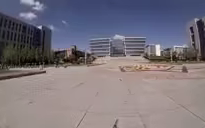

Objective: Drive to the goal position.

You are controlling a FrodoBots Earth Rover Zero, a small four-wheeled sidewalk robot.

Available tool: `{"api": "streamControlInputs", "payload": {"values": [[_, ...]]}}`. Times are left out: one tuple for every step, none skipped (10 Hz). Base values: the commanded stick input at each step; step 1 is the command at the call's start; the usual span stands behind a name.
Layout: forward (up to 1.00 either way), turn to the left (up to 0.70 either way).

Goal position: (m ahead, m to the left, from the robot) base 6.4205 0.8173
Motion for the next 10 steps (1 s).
{"api": "streamControlInputs", "payload": {"values": [[0.70,0.00],[0.70,0.00],[0.70,0.00],[0.70,0.00],[0.70,0.00],[0.70,0.00],[0.70,0.00],[0.70,0.00],[0.70,0.00],[0.70,0.00]]}}
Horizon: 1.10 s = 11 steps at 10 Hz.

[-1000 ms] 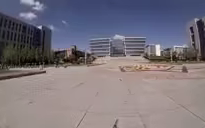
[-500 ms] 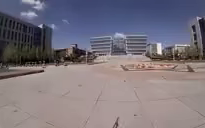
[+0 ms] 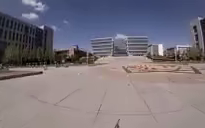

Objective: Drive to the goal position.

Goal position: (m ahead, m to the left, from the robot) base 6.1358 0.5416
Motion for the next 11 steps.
{"api": "streamControlInputs", "payload": {"values": [[0.70,0.00],[0.70,0.00],[0.70,0.00],[0.70,0.00],[0.70,0.00],[0.70,0.00],[0.70,0.00],[0.70,0.00],[0.70,0.00],[0.70,0.00],[0.70,0.00]]}}
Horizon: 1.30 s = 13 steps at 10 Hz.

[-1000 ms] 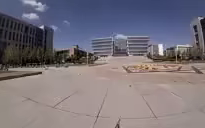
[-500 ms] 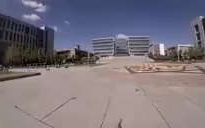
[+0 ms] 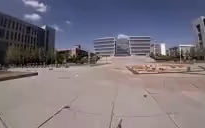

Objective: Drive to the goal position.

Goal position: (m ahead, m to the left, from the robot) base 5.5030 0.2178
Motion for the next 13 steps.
{"api": "streamControlInputs", "payload": {"values": [[0.70,0.00],[0.70,0.00],[0.70,0.00],[0.70,0.00],[0.70,0.00],[0.70,0.00],[0.70,0.00],[0.70,0.00],[0.70,0.00],[0.70,0.00],[0.70,0.00],[0.70,0.00],[0.70,0.00]]}}
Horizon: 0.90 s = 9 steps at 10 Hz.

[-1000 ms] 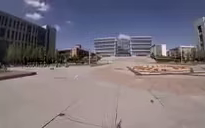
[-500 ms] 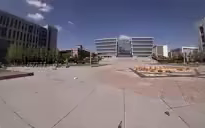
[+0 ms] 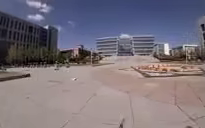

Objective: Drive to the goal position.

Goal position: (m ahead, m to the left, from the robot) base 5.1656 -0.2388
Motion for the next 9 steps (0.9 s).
{"api": "streamControlInputs", "payload": {"values": [[0.70,0.00],[0.70,0.00],[0.70,0.00],[0.70,0.00],[0.70,0.00],[0.70,0.00],[0.70,0.00],[0.70,0.00],[0.70,0.00]]}}
